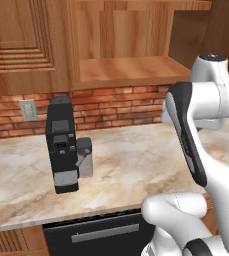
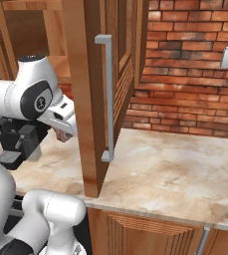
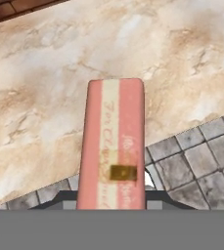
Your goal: Open the cabinet. Pick the bar soap and place it next to the sink. Then close the cabinet.
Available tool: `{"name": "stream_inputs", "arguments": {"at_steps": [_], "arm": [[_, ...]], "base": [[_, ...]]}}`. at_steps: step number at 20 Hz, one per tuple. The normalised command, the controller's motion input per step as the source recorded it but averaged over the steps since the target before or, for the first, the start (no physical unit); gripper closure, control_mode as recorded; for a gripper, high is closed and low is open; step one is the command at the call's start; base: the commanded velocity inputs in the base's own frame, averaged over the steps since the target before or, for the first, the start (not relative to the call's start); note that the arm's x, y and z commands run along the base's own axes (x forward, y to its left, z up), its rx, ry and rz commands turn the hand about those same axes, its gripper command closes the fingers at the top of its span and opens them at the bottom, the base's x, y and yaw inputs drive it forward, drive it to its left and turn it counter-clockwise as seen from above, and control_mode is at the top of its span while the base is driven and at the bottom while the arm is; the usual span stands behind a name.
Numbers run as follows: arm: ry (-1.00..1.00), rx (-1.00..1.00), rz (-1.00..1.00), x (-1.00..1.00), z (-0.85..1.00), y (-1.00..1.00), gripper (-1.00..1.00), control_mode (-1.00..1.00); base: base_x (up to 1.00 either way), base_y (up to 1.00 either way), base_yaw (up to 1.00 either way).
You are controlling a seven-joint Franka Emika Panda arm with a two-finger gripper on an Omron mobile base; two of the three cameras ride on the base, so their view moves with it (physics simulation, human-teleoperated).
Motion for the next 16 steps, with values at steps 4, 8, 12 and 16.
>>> {"name": "stream_inputs", "arguments": {"at_steps": [4, 8, 12, 16], "arm": [[-0.02, 0.0, 0.0, -0.13, 0.0, 0.0, 1.0, -1.0], [0.0, 0.0, 0.0, 0.0, 0.0, 0.0, 1.0, -1.0], [0.0, 0.0, 0.0, 0.0, 0.0, 0.0, 1.0, -1.0], [0.0, 0.0, 0.0, 0.0, 0.0, 0.0, 1.0, -1.0]], "base": [[0.0, 0.0, 0.0], [0.0, 0.0, 0.0], [0.0, 0.0, 0.0], [0.0, 0.0, 0.0]]}}
